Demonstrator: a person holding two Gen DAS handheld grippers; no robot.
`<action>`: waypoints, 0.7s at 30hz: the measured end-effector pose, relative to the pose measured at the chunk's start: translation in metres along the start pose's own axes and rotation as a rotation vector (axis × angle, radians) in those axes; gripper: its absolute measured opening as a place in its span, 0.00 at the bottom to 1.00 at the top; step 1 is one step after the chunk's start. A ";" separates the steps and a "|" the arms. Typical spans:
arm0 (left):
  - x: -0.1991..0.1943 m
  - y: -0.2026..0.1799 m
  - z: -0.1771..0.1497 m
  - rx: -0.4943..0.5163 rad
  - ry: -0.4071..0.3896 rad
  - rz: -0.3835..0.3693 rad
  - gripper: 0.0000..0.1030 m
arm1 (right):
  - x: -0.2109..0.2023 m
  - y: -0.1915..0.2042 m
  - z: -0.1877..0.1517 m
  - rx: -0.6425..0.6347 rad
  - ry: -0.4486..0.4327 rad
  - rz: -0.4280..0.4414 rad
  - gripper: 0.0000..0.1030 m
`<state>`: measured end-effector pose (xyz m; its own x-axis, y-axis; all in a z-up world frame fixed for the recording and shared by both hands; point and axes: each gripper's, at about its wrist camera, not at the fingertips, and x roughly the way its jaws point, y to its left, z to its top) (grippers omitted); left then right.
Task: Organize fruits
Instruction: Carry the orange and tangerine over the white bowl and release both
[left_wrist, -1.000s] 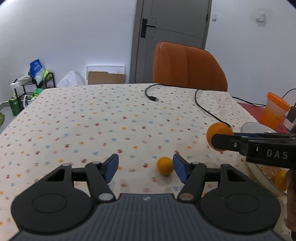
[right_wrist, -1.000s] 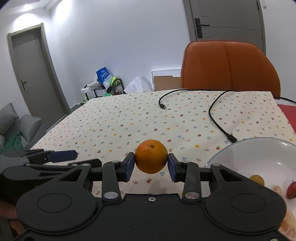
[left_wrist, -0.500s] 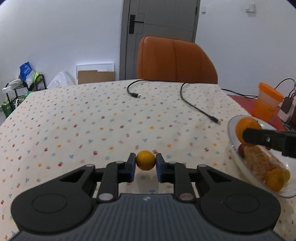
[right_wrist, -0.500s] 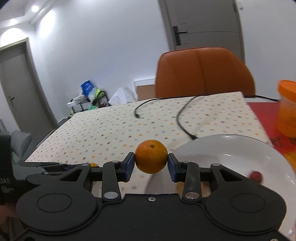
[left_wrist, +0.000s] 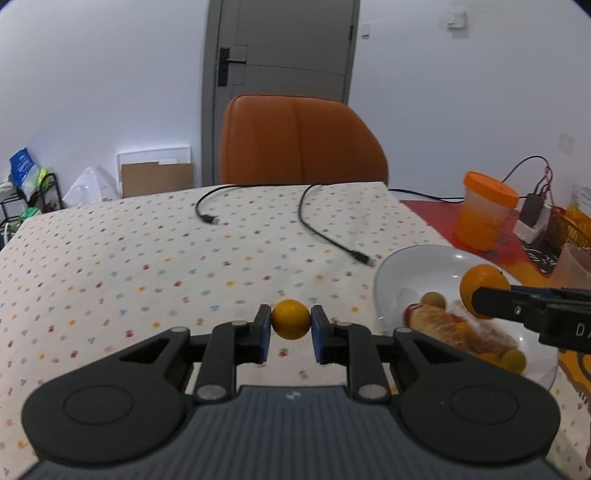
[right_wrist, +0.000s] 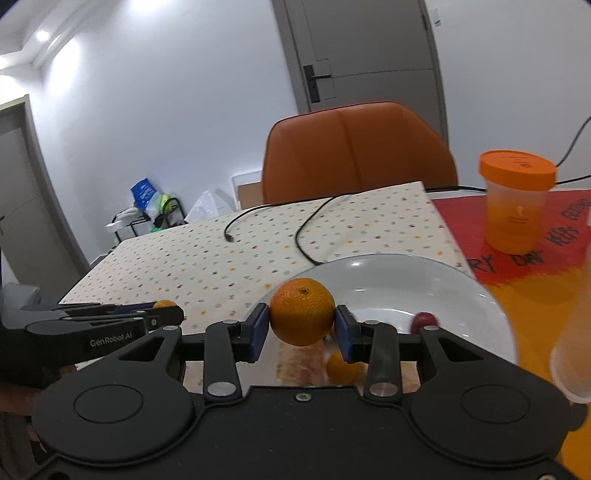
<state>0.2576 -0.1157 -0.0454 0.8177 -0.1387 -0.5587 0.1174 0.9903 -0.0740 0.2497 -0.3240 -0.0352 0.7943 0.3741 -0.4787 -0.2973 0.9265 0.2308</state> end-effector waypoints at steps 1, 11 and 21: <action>0.000 -0.003 0.001 0.004 -0.003 -0.005 0.21 | -0.003 -0.003 -0.001 0.004 -0.003 -0.007 0.36; 0.005 -0.028 0.010 0.046 -0.003 -0.057 0.21 | -0.024 -0.035 -0.010 0.060 -0.020 -0.088 0.36; 0.010 -0.056 0.017 0.099 -0.008 -0.096 0.21 | -0.038 -0.068 -0.015 0.130 -0.068 -0.167 0.42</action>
<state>0.2688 -0.1723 -0.0331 0.8041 -0.2337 -0.5466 0.2504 0.9671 -0.0451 0.2315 -0.4004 -0.0452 0.8621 0.2084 -0.4619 -0.0913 0.9605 0.2630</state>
